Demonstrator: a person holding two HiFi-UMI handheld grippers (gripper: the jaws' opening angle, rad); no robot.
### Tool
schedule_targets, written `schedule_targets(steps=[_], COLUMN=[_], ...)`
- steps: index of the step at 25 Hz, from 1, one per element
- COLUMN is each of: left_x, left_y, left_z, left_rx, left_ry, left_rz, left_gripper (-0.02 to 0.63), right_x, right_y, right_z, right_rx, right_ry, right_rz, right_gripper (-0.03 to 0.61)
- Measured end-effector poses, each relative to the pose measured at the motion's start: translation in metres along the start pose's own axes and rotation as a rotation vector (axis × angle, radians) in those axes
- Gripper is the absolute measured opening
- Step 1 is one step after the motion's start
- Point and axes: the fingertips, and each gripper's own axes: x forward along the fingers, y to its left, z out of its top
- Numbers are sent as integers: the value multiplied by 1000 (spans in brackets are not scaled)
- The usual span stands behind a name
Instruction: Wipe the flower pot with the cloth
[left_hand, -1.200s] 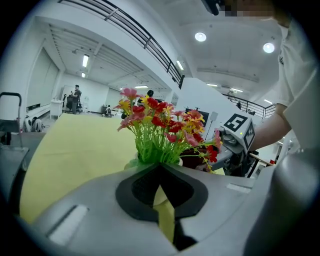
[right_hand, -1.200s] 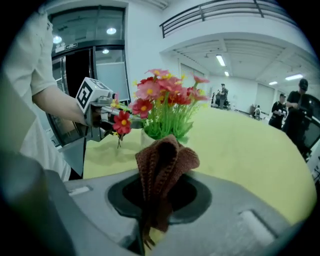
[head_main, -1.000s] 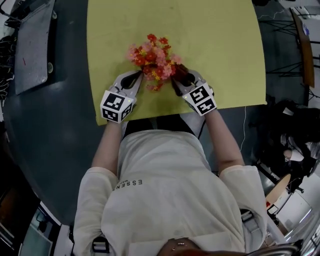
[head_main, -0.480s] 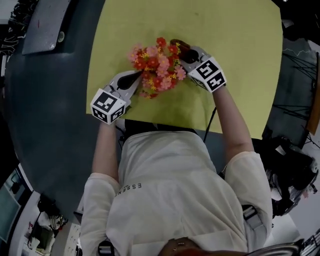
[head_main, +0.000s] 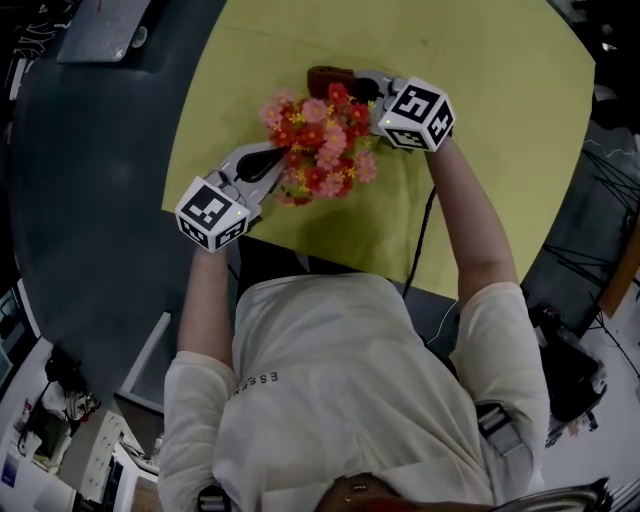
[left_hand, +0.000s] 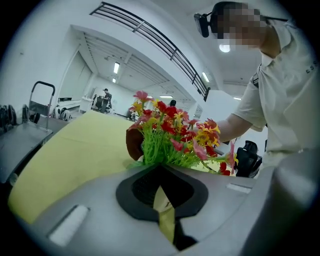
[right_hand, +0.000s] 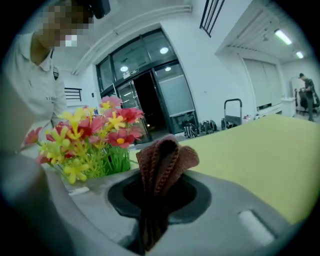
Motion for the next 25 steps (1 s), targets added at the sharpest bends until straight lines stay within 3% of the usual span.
schedule_targets(steps=[4,7,15,25], left_x=[0,1,-1,-1], left_y=[3,3,6,7], left_z=[1,4,3,3], left_rx=[-21,-31,-34,-2], left_ry=[-18,-27,-37,-38], left_rz=[11,22,58,89], left_gripper=[15,14,15,14], right_x=[13,11,-15,-59], right_y=[15,21,28,55], right_z=[-6,-6,-21,-49], right_rx=[13,41,81,104], right_ry=[37,27,10,41], right_rz=[144,169,127,-32], right_gripper=[60,55,57,57])
